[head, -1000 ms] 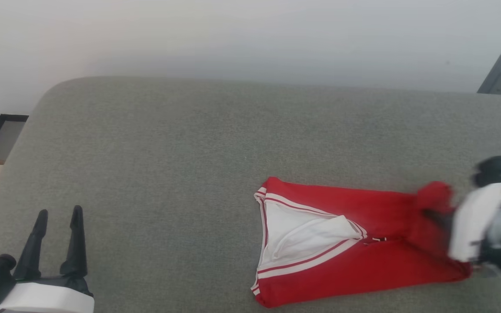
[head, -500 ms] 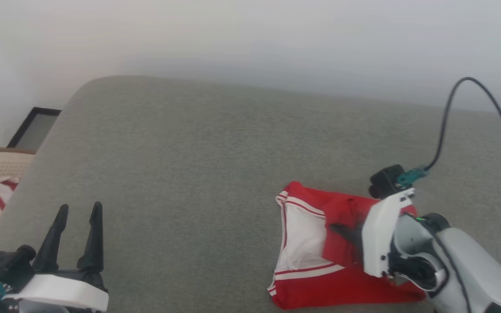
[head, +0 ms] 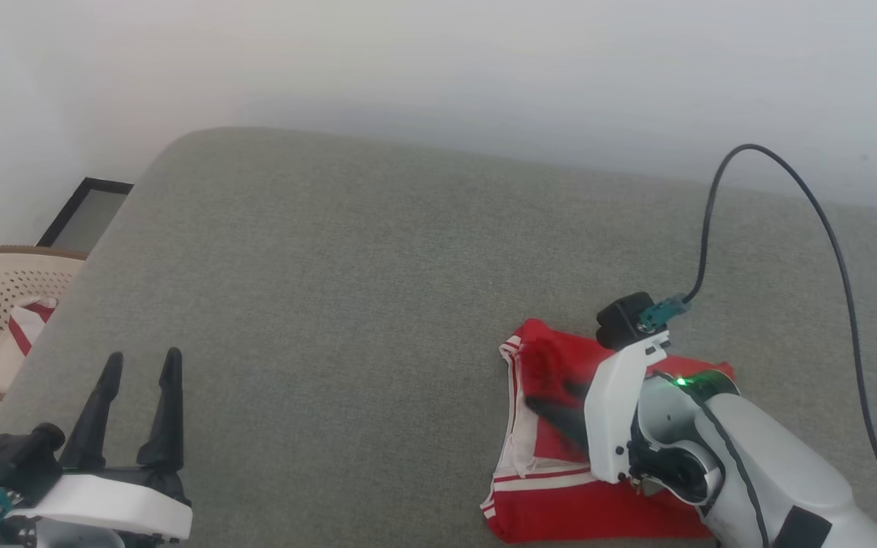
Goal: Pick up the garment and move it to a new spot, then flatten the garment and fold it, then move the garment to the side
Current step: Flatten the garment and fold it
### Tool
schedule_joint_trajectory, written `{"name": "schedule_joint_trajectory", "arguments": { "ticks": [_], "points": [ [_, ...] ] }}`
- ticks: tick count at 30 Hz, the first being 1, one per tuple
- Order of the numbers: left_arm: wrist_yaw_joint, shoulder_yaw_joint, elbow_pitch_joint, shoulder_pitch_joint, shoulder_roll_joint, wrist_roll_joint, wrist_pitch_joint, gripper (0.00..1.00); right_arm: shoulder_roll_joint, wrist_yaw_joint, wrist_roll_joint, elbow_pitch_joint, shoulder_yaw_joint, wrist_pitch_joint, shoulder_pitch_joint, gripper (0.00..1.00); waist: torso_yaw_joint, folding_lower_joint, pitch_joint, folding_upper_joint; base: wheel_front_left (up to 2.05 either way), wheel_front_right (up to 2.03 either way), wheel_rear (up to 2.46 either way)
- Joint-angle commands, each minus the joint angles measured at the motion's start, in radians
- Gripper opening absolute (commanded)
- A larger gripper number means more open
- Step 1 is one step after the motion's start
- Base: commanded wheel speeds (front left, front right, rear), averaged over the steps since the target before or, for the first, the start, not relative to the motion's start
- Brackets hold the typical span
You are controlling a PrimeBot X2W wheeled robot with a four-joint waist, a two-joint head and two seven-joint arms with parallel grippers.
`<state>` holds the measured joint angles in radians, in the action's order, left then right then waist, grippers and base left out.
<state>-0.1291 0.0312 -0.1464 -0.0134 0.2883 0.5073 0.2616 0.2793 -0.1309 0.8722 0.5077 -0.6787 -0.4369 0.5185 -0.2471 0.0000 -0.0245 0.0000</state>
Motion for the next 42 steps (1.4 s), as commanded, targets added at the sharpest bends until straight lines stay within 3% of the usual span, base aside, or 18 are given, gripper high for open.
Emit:
{"name": "schedule_joint_trajectory", "arguments": {
  "ticks": [1, 8, 16, 29, 37, 42],
  "points": [
    [-0.002, 0.004, 0.004, -0.005, 0.0, 0.008, 0.004, 1.0, 0.0, 0.001, 0.009, 0.003, -0.006, 0.011, 0.01, 1.0, 0.003, 0.0, 0.0, 0.0, 0.0, 0.0, 0.0],
    [-0.002, 0.025, 0.007, 0.008, -0.004, 0.001, 0.004, 1.0, 0.04, 0.001, 0.045, -0.023, -0.051, 0.073, 0.045, 1.0, 0.038, 0.0, 0.007, 0.0, 0.0, 0.0, 0.0],
    [-0.002, 0.044, 0.014, 0.033, -0.004, -0.011, 0.004, 1.0, 0.121, 0.001, 0.024, -0.051, -0.028, 0.204, 0.048, 1.0, 0.097, 0.0, 0.026, 0.0, 0.0, 0.0, 0.0],
    [-0.002, 0.086, 0.032, 0.084, 0.006, -0.023, 0.004, 1.0, 0.215, 0.001, -0.046, -0.026, 0.135, 0.483, -0.06, 1.0, 0.2, 0.0, 0.049, 0.0, 0.0, 0.0, 0.0],
    [-0.002, 0.105, 0.046, 0.111, 0.021, -0.023, 0.004, 1.0, 0.225, 0.001, -0.147, 0.001, 0.268, 0.645, -0.169, 1.0, 0.249, 0.0, 0.053, 0.0, 0.0, 0.0, 0.0],
    [-0.002, 0.102, 0.046, 0.116, 0.026, -0.022, 0.004, 1.0, 0.208, 0.001, -0.198, -0.013, 0.339, 0.68, -0.222, 1.0, 0.264, 0.0, 0.055, 0.0, 0.0, 0.0, 0.0]
  ]
}}
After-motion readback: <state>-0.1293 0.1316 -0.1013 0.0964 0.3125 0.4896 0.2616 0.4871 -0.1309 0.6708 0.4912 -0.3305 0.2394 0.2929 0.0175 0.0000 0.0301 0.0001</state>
